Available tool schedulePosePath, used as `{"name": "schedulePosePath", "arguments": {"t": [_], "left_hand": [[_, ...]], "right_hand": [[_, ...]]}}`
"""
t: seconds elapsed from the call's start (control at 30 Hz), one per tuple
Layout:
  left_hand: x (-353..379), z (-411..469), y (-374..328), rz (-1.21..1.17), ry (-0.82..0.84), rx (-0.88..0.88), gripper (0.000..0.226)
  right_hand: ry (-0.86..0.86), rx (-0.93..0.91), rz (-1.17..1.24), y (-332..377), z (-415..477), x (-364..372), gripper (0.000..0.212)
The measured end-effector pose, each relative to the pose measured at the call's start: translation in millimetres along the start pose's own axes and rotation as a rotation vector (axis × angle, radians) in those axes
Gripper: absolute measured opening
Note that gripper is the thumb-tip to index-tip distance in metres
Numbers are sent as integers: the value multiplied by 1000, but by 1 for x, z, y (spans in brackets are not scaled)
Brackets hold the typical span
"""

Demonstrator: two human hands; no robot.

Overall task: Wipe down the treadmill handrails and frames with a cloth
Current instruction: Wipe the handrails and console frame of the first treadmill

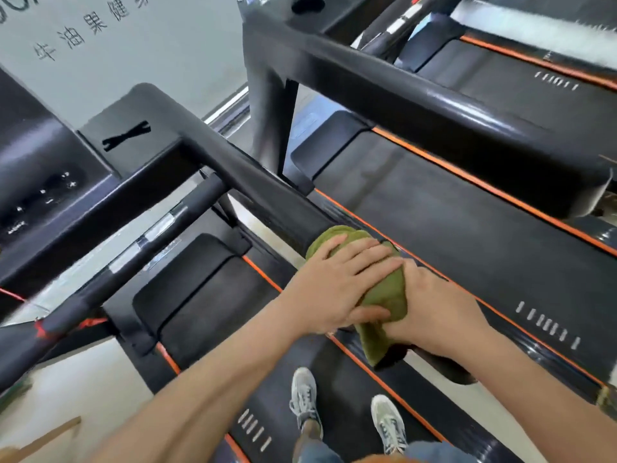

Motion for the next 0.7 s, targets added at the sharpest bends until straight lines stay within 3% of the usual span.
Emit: {"name": "schedulePosePath", "arguments": {"t": [0.13,0.23,0.33,0.43,0.5,0.57,0.63,0.7], "left_hand": [[1,-4,67,139,7,37,96],[-5,-12,129,148,-22,-9,102],[-18,-18,193,-10,20,-20,95],[-43,-27,230,-400,-44,-42,68],[-55,-50,253,-696,-272,-284,51],[-47,-90,265,-674,-447,-619,44],[-20,-124,262,-518,-349,-890,36],[7,-139,256,-385,-167,-1066,39]], "right_hand": [[-115,54,-88,47,28,-13,75],[-183,49,-212,90,59,-21,85],[-284,-77,-223,132,91,-38,85],[-165,-177,97,143,128,-56,49],[-159,-201,351,140,145,-64,32],[-279,-200,582,131,146,-72,23],[-358,-207,729,124,126,-78,28],[-354,-264,703,129,101,-81,38]]}}
Point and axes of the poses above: each hand's wrist, its own z-axis towards the middle knuckle, its own x-axis out of the palm, y = z × x, the point moved 6 cm from there along z, towards the middle knuckle, and after that the axes turned 12 degrees about y, right-handed, at the moved point
